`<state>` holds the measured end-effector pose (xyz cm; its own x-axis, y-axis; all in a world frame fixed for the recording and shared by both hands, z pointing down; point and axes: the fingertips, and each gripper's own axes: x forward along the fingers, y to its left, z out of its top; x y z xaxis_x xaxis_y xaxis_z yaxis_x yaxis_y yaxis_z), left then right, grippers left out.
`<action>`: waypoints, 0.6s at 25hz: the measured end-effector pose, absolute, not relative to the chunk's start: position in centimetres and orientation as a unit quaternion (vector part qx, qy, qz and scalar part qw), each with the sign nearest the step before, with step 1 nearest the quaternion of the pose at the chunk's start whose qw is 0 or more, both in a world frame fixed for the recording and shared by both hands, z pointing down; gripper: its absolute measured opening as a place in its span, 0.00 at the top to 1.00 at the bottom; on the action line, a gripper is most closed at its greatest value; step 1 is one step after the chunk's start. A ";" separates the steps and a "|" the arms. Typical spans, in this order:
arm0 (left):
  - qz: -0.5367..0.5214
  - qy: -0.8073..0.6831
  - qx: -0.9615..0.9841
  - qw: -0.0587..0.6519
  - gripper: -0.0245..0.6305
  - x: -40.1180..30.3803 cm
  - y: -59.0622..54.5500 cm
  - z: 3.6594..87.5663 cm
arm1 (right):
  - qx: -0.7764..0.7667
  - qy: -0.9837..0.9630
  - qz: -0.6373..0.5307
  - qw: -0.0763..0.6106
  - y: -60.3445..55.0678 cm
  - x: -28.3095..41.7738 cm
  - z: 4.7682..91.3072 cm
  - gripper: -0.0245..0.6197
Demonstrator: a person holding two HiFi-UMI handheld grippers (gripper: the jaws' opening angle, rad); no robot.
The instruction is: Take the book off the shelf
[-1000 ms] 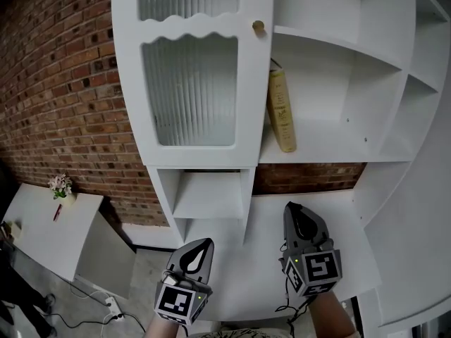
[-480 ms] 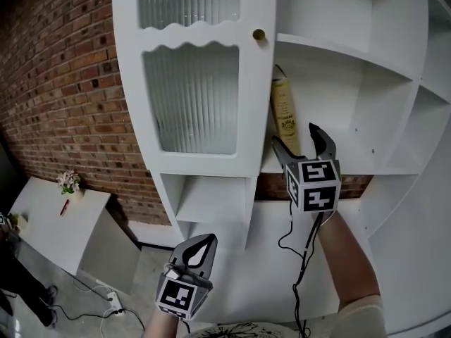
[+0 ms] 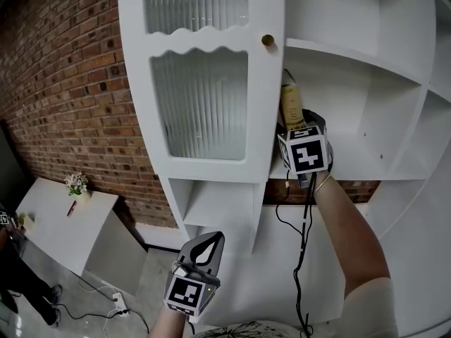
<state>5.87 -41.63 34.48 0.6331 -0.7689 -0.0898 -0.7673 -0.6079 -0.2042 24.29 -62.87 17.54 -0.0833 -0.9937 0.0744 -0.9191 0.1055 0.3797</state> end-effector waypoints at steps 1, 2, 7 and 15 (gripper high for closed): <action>-0.003 0.429 -0.896 0.113 0.94 5.9 -41.7 34.5 | 0.658 -0.726 -0.113 0.163 -63.4 24.3 17.8 0.44; -0.001 0.428 -0.897 0.112 0.94 5.9 -41.7 34.5 | 0.658 -0.727 -0.107 0.165 -63.8 24.3 18.0 0.46; 0.008 0.429 -0.898 0.098 0.94 6.2 -41.6 35.4 | 0.666 -0.727 -0.077 0.152 -64.4 24.6 18.2 0.50; 0.002 0.438 -0.894 0.093 0.94 5.8 -41.6 35.8 | 0.688 -0.707 -0.085 0.140 -64.2 25.5 17.8 0.60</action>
<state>5.77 -41.58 35.80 0.6164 -0.7830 -0.0841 -0.7835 -0.5991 -0.1646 25.50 -64.18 17.78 -0.0145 -0.9966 0.0806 -0.9489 0.0391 0.3132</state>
